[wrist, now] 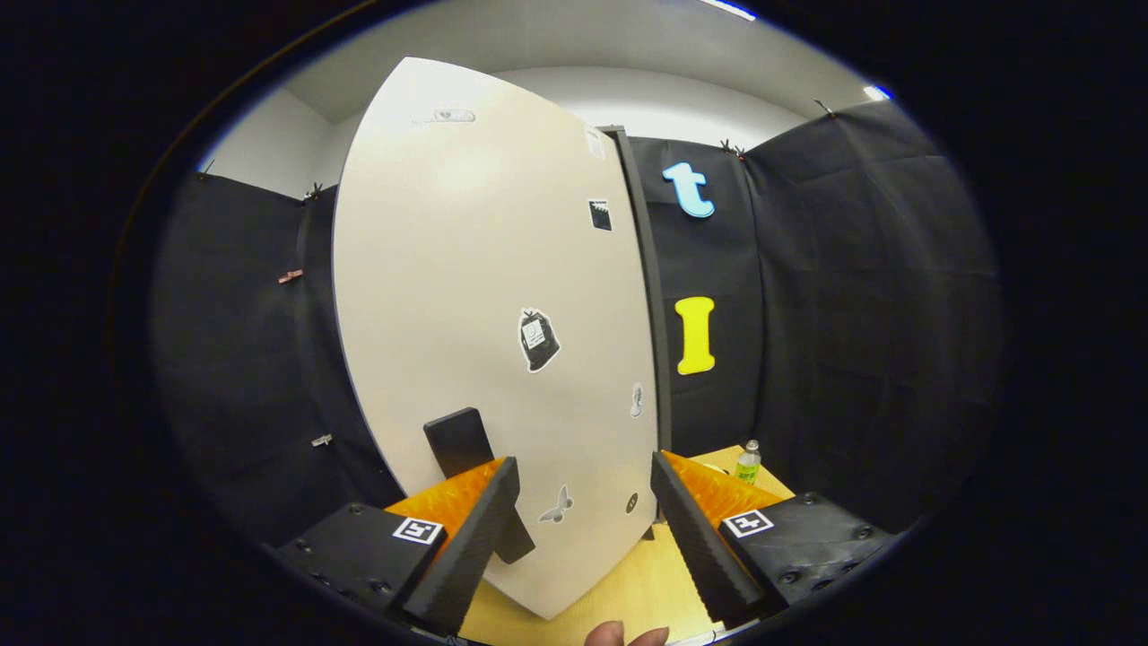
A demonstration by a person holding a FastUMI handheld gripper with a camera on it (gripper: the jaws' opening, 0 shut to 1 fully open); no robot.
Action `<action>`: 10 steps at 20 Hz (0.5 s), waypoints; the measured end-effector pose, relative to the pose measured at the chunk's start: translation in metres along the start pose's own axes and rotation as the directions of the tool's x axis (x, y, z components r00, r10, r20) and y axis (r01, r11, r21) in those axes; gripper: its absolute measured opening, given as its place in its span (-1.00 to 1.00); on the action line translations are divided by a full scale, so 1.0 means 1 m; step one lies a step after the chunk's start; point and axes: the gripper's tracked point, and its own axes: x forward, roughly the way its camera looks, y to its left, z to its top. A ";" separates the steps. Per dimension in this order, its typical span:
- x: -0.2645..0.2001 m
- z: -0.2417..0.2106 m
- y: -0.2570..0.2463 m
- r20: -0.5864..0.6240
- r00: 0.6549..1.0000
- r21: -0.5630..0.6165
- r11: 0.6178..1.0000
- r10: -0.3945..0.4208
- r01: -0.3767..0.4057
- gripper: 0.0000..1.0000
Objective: Open the shoe cabinet door, grab the shoes and put them into the shoe cabinet, then close the shoe cabinet door.
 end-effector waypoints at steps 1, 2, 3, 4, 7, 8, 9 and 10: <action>0.008 -0.003 0.013 -0.008 1.000 0.011 1.000 0.018 -0.018 0.95; 0.013 -0.003 0.022 -0.010 0.999 0.021 0.999 0.031 -0.031 0.96; 0.017 -0.001 0.030 -0.008 0.999 0.036 0.999 0.038 -0.038 0.96; 0.019 0.001 0.037 0.000 0.999 0.044 0.998 0.043 -0.043 0.96; 0.026 0.016 0.039 0.052 0.999 0.027 1.000 0.014 -0.015 0.96; 0.029 0.017 0.042 0.059 0.998 0.008 1.000 0.015 -0.015 0.96; 0.030 0.020 0.045 0.071 0.997 -0.019 1.000 0.021 -0.020 0.96; 0.031 0.022 0.045 0.081 0.996 -0.044 0.999 0.025 -0.021 0.96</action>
